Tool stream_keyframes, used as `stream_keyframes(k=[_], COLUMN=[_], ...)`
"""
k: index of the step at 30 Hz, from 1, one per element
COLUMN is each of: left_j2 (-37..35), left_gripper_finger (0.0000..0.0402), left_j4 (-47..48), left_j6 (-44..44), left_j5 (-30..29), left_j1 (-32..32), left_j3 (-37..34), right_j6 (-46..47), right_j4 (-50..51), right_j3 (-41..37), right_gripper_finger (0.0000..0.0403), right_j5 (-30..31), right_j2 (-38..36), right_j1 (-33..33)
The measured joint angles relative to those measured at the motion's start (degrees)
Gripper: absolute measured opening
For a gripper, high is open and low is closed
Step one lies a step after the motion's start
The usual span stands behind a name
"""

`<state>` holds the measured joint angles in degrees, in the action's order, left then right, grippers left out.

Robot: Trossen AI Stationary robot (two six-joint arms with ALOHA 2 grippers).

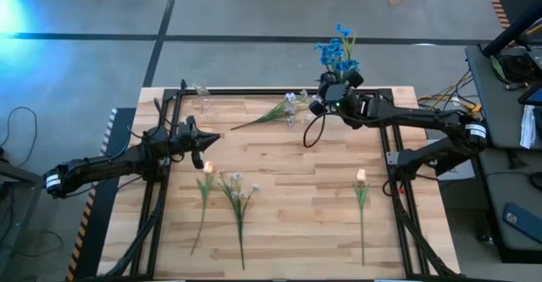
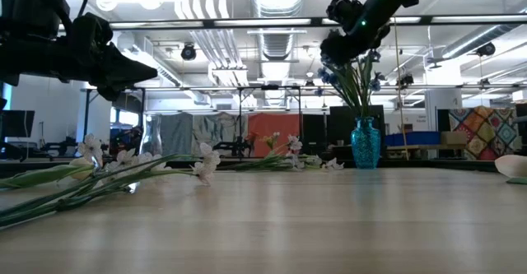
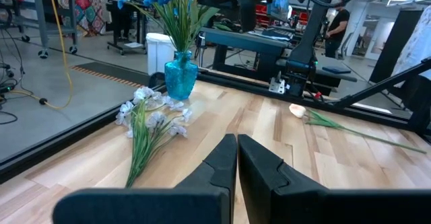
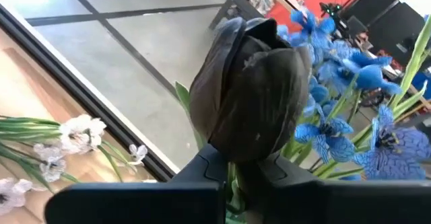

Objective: Sort flowers into vase by color
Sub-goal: Put the black flower into the blue vase

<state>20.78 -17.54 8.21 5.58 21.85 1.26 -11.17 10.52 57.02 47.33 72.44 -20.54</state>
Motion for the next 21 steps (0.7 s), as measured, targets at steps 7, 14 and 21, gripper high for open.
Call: stream_keyframes(k=[7, 14, 21], left_j2=[0.0, 0.0, 0.0], left_gripper_finger=[0.0, 0.0, 0.0], left_j4=[0.0, 0.0, 0.0], left_j6=[0.0, 0.0, 0.0], left_j5=[0.0, 0.0, 0.0], left_j1=[0.0, 0.0, 0.0], left_j3=[0.0, 0.0, 0.0], right_j6=[2.2, 2.5, 3.0], right_j4=[-0.1, 0.1, 0.2], right_j3=[-0.8, -1.5, -1.3], right_gripper_finger=[0.001, 0.0013, 0.0044], right_j5=[-4.3, -5.6, -5.4], right_j2=[0.0, 0.0, 0.0], right_j1=[-2.5, -3.2, -3.1])
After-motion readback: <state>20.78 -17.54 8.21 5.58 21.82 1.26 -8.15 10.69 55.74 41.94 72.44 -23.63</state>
